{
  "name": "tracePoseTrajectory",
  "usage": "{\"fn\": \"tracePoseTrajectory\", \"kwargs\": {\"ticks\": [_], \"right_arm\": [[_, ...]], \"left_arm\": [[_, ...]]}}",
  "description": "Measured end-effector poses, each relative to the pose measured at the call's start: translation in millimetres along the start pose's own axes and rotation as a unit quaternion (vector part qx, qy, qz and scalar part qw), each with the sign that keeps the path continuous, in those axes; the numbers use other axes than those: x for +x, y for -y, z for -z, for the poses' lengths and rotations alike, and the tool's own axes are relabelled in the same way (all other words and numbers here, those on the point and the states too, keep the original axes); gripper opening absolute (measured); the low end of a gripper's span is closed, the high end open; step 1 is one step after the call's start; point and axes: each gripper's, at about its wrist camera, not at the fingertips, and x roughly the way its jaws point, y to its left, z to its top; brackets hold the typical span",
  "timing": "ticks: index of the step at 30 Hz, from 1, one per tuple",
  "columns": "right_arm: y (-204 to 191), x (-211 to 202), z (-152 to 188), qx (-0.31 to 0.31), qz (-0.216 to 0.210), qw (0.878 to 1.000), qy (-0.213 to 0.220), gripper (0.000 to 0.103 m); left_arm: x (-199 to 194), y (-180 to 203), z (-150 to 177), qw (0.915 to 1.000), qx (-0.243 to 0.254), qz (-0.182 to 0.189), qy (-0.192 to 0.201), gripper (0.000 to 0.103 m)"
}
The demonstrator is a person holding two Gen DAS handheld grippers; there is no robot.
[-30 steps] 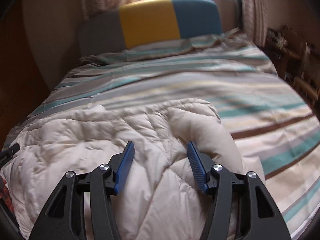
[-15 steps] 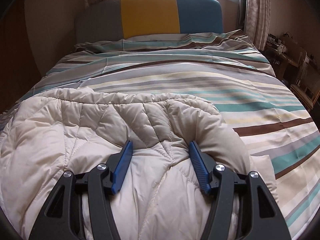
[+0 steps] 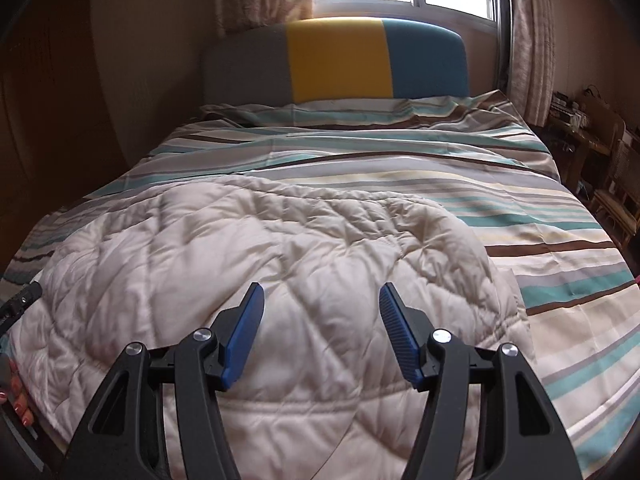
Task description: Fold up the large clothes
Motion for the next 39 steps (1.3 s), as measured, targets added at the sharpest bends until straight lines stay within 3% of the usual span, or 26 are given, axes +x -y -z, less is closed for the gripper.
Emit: {"fn": "tracePoseTrajectory", "kwargs": {"ticks": [8, 20, 22, 24, 28, 35, 39], "right_arm": [[-16, -15, 25, 0.011, -0.032, 0.999, -0.011, 0.06], [-33, -38, 55, -0.002, -0.045, 0.999, -0.007, 0.059], [-34, -42, 59, 0.0, -0.048, 0.999, -0.003, 0.054], [-36, -46, 63, -0.001, -0.055, 0.998, 0.001, 0.042], [-44, -50, 62, -0.006, -0.074, 0.997, 0.016, 0.024], [-63, -33, 55, -0.03, -0.085, 0.996, 0.011, 0.017], [-77, 3, 65, -0.068, -0.056, 0.996, -0.034, 0.017]], "left_arm": [[-21, -38, 32, 0.9985, -0.048, 0.004, -0.026, 0.1], [-45, -41, 73, 0.9935, -0.073, 0.071, -0.051, 0.1], [-46, -40, 77, 0.9907, -0.085, 0.089, -0.06, 0.1], [-46, -39, 79, 0.9879, -0.096, 0.104, -0.063, 0.099], [-40, -33, 76, 0.9826, -0.108, 0.138, -0.061, 0.089], [-19, -37, 72, 0.9711, -0.173, 0.151, -0.065, 0.084], [-15, -29, 72, 0.9699, -0.179, 0.157, -0.051, 0.084]]}}
